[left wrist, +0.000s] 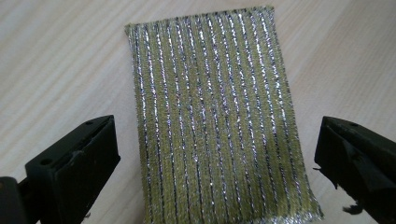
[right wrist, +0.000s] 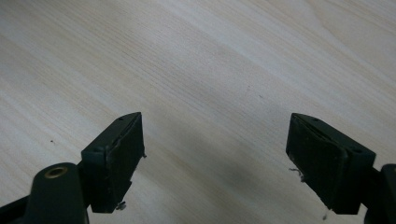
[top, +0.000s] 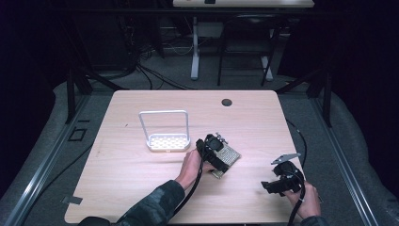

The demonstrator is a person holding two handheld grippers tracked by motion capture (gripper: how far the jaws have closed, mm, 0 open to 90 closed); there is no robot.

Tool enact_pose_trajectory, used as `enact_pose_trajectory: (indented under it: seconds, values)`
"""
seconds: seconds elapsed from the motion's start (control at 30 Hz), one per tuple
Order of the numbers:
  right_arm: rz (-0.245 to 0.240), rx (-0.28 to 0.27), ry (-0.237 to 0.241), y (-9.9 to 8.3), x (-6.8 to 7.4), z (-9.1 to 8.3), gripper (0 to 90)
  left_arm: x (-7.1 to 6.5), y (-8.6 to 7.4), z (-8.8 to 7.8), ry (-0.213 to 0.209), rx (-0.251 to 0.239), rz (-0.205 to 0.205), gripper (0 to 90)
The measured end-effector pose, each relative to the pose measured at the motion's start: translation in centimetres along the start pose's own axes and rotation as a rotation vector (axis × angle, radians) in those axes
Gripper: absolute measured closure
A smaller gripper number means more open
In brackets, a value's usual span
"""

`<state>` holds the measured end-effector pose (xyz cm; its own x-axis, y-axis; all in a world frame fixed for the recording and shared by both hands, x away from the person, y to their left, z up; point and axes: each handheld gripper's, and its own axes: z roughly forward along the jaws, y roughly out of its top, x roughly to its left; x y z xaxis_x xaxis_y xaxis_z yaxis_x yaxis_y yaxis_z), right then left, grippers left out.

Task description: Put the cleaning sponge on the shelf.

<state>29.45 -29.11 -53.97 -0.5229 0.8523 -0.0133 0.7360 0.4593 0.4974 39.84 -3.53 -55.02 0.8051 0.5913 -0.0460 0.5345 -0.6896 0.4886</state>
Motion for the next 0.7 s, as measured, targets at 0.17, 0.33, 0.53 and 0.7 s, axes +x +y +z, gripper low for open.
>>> enact_pose_trajectory:
  seconds: [0.17,0.33,0.53,0.7]
  values:
    - [-0.002,-0.006,-0.002,0.0,0.0,0.0,19.0,0.1,0.0,0.8,-0.008,0.024,-0.011,0.0]
    - [-0.002,-0.005,-0.003,0.0,0.0,0.0,19.0,-0.1,0.0,1.2,-0.009,0.037,-0.006,0.1]
    - [-0.001,-0.006,0.000,0.0,0.0,0.0,19.0,-0.7,-0.2,1.8,0.025,0.055,0.024,2.5]
    - [-0.001,-0.007,-0.001,0.0,0.0,0.0,19.0,-0.9,-0.3,1.6,0.038,0.047,0.025,5.6]
